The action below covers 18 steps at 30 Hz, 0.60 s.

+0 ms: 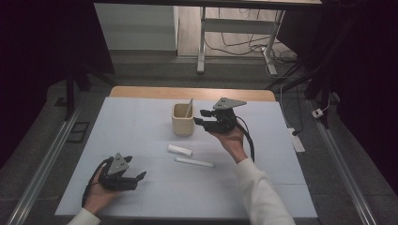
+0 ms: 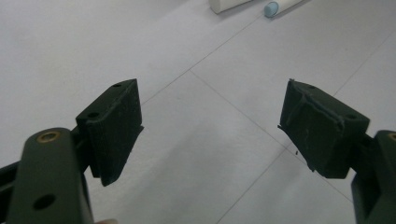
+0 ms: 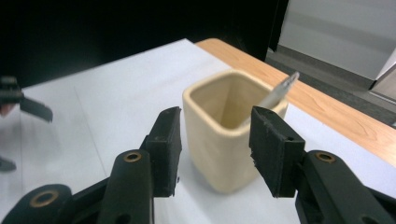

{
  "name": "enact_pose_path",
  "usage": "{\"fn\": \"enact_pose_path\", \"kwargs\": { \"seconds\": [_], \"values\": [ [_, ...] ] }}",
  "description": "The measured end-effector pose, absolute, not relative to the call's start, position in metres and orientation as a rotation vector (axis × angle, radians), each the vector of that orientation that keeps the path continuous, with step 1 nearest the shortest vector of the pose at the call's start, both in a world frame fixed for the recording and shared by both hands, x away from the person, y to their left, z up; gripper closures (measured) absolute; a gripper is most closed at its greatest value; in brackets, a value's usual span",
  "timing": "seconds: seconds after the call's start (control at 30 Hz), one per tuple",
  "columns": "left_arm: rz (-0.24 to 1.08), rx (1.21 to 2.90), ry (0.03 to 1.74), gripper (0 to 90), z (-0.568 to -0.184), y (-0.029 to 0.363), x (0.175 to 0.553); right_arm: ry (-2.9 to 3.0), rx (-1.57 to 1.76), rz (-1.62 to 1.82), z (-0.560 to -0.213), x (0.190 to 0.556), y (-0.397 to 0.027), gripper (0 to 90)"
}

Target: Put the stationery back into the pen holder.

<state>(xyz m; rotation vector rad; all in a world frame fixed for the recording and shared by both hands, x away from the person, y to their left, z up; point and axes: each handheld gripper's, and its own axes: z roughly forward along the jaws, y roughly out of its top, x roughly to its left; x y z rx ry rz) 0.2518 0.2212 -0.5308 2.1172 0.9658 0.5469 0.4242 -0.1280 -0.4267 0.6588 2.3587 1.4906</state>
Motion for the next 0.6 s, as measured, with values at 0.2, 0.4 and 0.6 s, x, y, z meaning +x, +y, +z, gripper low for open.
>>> {"fn": "enact_pose_path", "kwargs": {
  "seconds": [0.2, 0.4, 0.6],
  "values": [
    [0.544, 2.11, 0.966, 21.0, -0.53, 0.222, 0.252, 2.392, 0.638, 1.445, -0.427, 0.412, -0.135, 53.0],
    [0.549, 2.112, 0.97, 20.9, -0.531, 0.222, 0.252, 2.457, 0.625, 1.405, -0.43, 0.408, -0.139, 52.2],
    [0.549, 2.108, 0.969, 20.9, -0.531, 0.223, 0.252, 2.5, 0.611, 1.39, -0.432, 0.405, -0.138, 51.5]
  ]
}}
